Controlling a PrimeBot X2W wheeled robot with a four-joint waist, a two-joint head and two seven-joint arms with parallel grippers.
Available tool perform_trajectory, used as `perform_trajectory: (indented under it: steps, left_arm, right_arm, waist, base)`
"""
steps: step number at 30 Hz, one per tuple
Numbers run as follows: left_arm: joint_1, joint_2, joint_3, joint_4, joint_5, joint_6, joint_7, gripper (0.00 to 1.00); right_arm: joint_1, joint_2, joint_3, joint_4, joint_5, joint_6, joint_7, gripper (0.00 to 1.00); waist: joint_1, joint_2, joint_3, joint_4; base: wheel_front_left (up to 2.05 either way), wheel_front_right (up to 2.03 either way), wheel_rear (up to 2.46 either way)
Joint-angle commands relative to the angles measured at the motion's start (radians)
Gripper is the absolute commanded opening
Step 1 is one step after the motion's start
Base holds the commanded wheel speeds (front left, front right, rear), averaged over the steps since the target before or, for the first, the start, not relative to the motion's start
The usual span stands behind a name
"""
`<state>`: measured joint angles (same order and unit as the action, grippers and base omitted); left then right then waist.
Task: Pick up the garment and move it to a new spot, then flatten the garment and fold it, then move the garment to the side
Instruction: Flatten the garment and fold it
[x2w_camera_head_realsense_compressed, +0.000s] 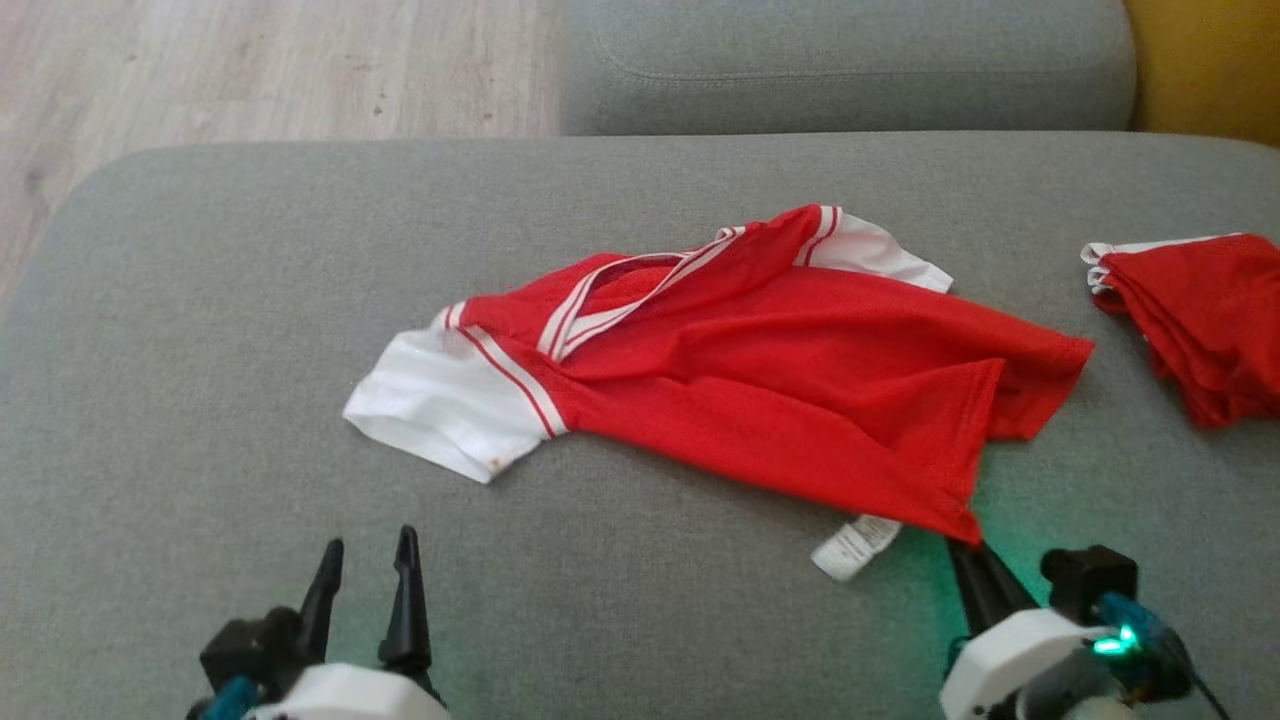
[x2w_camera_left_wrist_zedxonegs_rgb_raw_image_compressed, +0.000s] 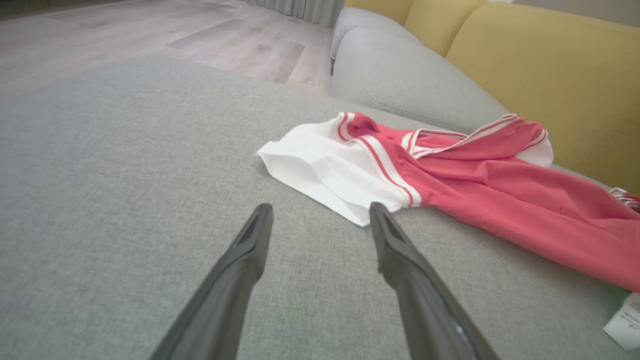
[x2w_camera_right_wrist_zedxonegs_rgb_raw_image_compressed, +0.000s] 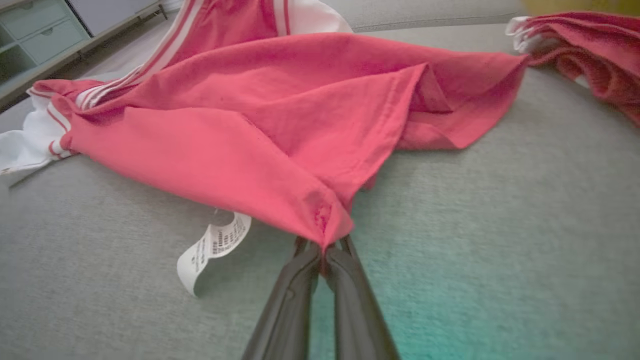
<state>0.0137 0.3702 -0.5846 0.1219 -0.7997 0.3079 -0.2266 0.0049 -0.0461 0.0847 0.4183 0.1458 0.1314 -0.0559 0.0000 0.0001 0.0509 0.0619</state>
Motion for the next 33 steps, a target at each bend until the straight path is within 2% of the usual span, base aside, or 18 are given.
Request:
perform_trajectory:
  steps: [1,8,17,21,22,24,25,26,27,28,29,33]
  left_arm:
    - [-0.071,0.024,0.037,-0.025,0.002,-0.001,0.002,1.00]
    - [-0.190,0.014,0.057,0.060,-0.025,-0.027,0.053,1.00]
    - [-0.354,-0.041,0.074,0.308,-0.084,-0.048,0.147,1.00]
    - [-0.400,-0.049,0.053,0.393,-0.092,-0.081,0.195,1.00]
    - [-0.412,-0.054,0.039,0.416,-0.098,-0.106,0.220,1.00]
    - [-0.417,-0.055,0.027,0.427,-0.098,-0.127,0.231,1.00]
    - [-0.418,-0.055,0.024,0.429,-0.096,-0.132,0.228,0.63]
    - [-0.418,-0.055,0.023,0.429,-0.094,-0.134,0.222,0.33]
    - [-0.418,-0.055,0.023,0.429,-0.094,-0.134,0.222,0.33]
    - [-0.415,-0.055,0.021,0.426,-0.092,-0.136,0.215,0.03]
    - [-0.412,-0.055,0.020,0.421,-0.090,-0.139,0.209,0.00]
    - [-0.393,-0.044,0.023,0.375,-0.076,-0.139,0.164,0.00]
  right_arm:
    - [-0.012,-0.004,0.007,-0.046,-0.012,-0.001,0.005,0.00]
    - [0.014,-0.004,-0.094,-0.163,-0.072,-0.001,0.060,0.00]
    - [-0.022,-0.004,-0.082,-0.244,-0.077,-0.001,0.098,0.00]
    - [-0.039,-0.004,-0.067,-0.255,-0.075,-0.001,0.101,0.00]
    - [-0.045,-0.004,-0.065,-0.256,-0.075,-0.001,0.100,0.00]
    - [-0.051,-0.004,-0.066,-0.259,-0.074,-0.001,0.097,0.00]
    - [-0.053,-0.004,-0.068,-0.261,-0.074,-0.001,0.095,0.00]
    - [-0.056,-0.004,-0.069,-0.263,-0.074,-0.001,0.093,0.00]
    - [-0.056,-0.004,-0.069,-0.263,-0.074,-0.001,0.093,0.00]
    - [-0.058,-0.004,-0.072,-0.266,-0.074,-0.001,0.090,0.00]
    - [-0.060,-0.004,-0.074,-0.268,-0.075,-0.001,0.087,0.00]
    - [-0.072,-0.004,-0.084,-0.290,-0.076,-0.001,0.082,0.00]
  waist:
    - [0.0000,-0.0001,0.005,-0.005]
    - [0.0000,-0.0001,0.042,-0.028]
    - [0.0000,-0.0001,0.119,-0.064]
    - [0.0000,-0.0001,0.142,-0.076]
    - [0.0000,-0.0001,0.147,-0.079]
    - [0.0000,-0.0001,0.148,-0.081]
    - [0.0000,-0.0001,0.147,-0.082]
    - [0.0000,-0.0001,0.145,-0.083]
    - [0.0000,-0.0001,0.145,-0.083]
    - [0.0000,-0.0001,0.142,-0.083]
    - [0.0000,-0.0001,0.137,-0.083]
    - [0.0000,-0.0001,0.109,-0.080]
  base:
    - [0.00,0.00,0.00]
    - [0.00,0.00,0.00]
    - [0.00,0.00,0.00]
    - [0.00,0.00,0.00]
    - [0.00,0.00,0.00]
    - [0.00,0.00,0.00]
    - [0.00,0.00,0.00]
    - [0.00,0.00,0.00]
    - [0.00,0.00,0.00]
    - [0.00,0.00,0.00]
    - [0.00,0.00,0.00]
    - [0.00,0.00,0.00]
